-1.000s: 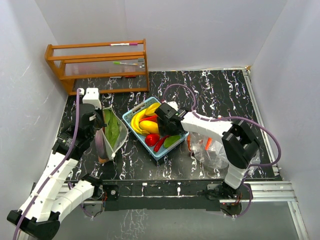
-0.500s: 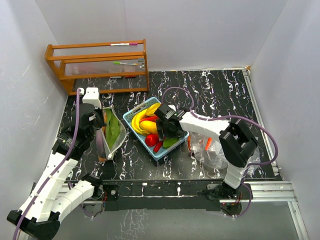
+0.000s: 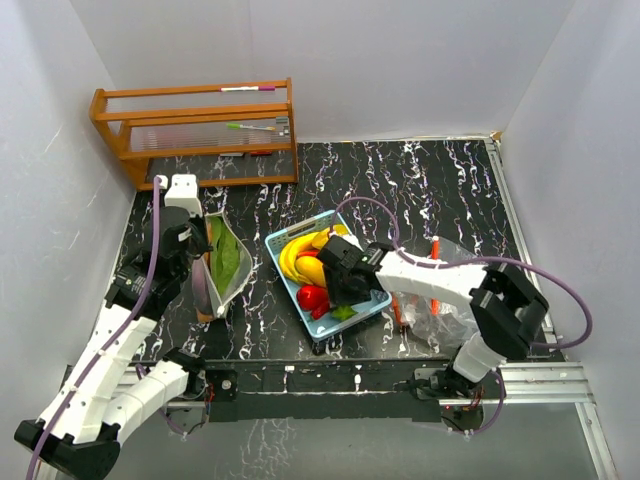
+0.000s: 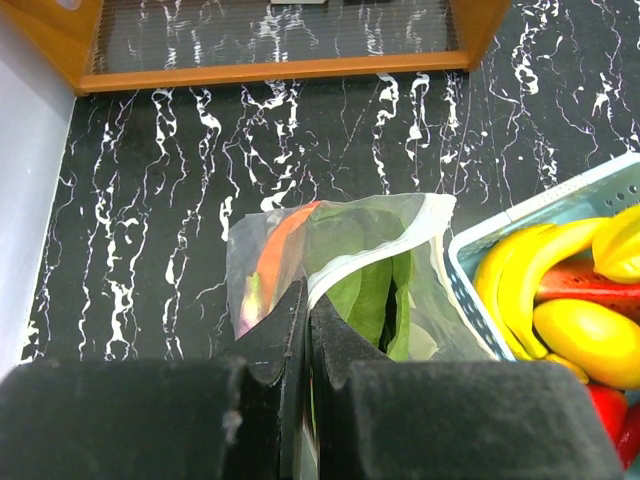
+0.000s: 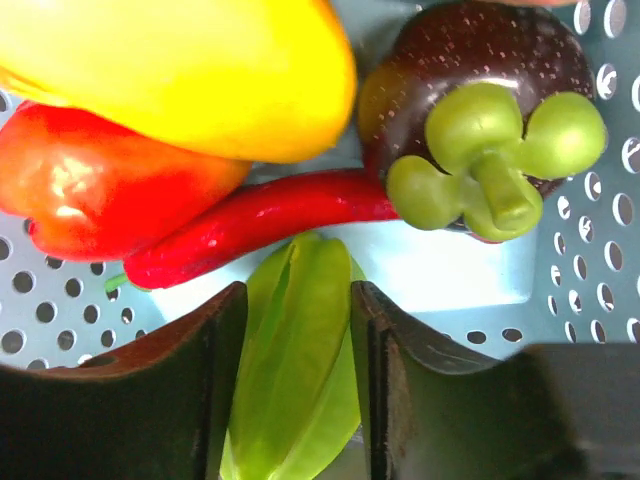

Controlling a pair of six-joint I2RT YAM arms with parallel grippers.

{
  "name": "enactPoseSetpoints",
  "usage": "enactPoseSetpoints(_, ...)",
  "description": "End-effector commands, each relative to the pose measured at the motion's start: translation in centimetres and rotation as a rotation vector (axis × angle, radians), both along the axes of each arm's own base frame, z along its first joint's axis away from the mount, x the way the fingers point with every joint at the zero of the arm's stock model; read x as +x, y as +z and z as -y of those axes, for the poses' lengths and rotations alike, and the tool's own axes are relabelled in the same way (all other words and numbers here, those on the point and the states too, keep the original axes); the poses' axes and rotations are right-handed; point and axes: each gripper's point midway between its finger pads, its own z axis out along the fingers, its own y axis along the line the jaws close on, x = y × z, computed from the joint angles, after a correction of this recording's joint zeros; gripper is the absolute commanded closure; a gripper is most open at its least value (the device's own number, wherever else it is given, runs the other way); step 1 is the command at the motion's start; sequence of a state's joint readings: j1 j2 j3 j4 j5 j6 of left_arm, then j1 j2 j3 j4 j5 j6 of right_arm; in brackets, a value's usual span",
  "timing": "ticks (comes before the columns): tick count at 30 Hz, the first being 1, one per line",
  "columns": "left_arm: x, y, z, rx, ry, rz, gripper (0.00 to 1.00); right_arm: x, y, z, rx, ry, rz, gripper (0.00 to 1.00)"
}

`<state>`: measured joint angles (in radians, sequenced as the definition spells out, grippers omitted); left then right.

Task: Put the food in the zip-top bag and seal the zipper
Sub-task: Pick up the fake fruit from the bin.

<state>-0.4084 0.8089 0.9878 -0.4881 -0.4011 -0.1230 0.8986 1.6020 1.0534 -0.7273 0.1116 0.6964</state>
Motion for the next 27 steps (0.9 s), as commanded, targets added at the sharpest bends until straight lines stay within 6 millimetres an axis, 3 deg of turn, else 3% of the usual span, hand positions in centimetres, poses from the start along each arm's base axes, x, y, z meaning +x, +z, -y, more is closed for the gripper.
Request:
enactPoseSetpoints(1, 0.9, 1.4, 0.4, -0.023, -0.003, 0.063, 1.00, 0.7, 2.5, -1.0, 0.087, -0.050, 0.098, 0.56)
enactPoseSetpoints(5, 1.0, 1.5, 0.7, -0.033, -0.012, 0.059, 1.00, 1.5, 4.4, -1.7, 0.128, -0.043, 0.148, 0.64)
enactPoseSetpoints(10, 1.1, 1.6, 0.7, -0.032, -0.008, 0.061, 1.00, 2.1, 7.5, -2.2, 0.197, -0.050, 0.209, 0.65)
enactPoseSetpoints(19, 1.0, 1.5, 0.8, -0.039, -0.013, 0.056, 1.00, 6.2, 14.5, -2.3, 0.256, -0.075, 0.457, 0.66)
enactPoseSetpoints(27, 0.7, 1.5, 0.8, -0.045, -0.016, 0.055, 1.00, 10.3, 16.0, -4.5, 0.311, -0.082, 0.602, 0.66)
